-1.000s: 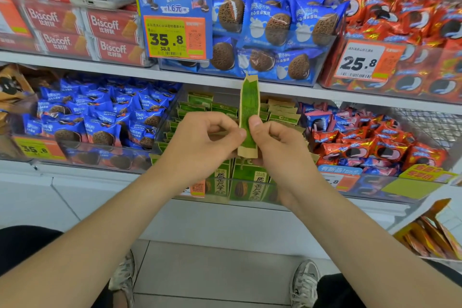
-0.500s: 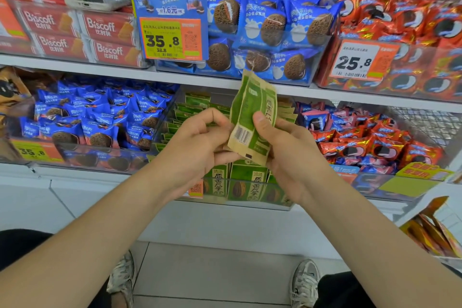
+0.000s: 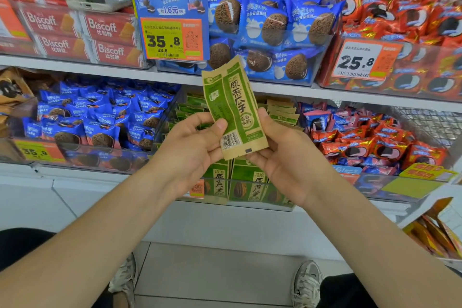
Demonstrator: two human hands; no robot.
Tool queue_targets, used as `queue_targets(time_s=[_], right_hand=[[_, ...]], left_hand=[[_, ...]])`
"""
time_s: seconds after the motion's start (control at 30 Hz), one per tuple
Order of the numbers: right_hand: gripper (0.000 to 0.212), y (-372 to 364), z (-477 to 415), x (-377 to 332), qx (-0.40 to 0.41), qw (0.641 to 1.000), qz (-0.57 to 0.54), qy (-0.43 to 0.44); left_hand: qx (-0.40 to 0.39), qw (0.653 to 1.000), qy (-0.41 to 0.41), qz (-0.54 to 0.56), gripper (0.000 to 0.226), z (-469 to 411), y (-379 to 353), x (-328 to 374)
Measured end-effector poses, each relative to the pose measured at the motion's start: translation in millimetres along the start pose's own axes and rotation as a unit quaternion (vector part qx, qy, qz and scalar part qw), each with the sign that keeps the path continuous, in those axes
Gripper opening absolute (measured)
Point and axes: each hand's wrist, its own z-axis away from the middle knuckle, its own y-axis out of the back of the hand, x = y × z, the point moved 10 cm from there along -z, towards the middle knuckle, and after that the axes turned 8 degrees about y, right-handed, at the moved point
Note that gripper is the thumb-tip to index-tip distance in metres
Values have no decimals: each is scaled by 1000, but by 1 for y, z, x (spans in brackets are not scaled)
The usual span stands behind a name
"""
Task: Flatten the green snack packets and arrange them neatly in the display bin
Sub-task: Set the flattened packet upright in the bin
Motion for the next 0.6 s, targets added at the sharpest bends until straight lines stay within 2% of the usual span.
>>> queue_targets(time_s=[0.13, 0.2, 0.27, 0.37, 0.5, 0.6], right_hand=[[21, 5, 2, -19, 21, 986, 120, 110], [15, 6, 4, -34, 49, 959, 207, 189], [9, 5, 6, -43, 64, 935, 258, 234], [7, 8, 3, -39, 72, 940, 250, 222], [6, 10, 0, -34, 71, 954, 224, 188], [6, 5, 3, -38, 55, 948, 242, 200]], left_hand=[[105, 978, -98, -151, 30, 10, 13, 18], [82, 970, -120, -197, 26, 13, 4, 22], [23, 968, -95, -231, 41, 14, -9, 14], [-14, 958, -64, -278, 56, 12, -16, 5], [-34, 957, -46, -286, 44, 10, -14, 4], [-34, 959, -40, -277, 44, 9, -14, 2]])
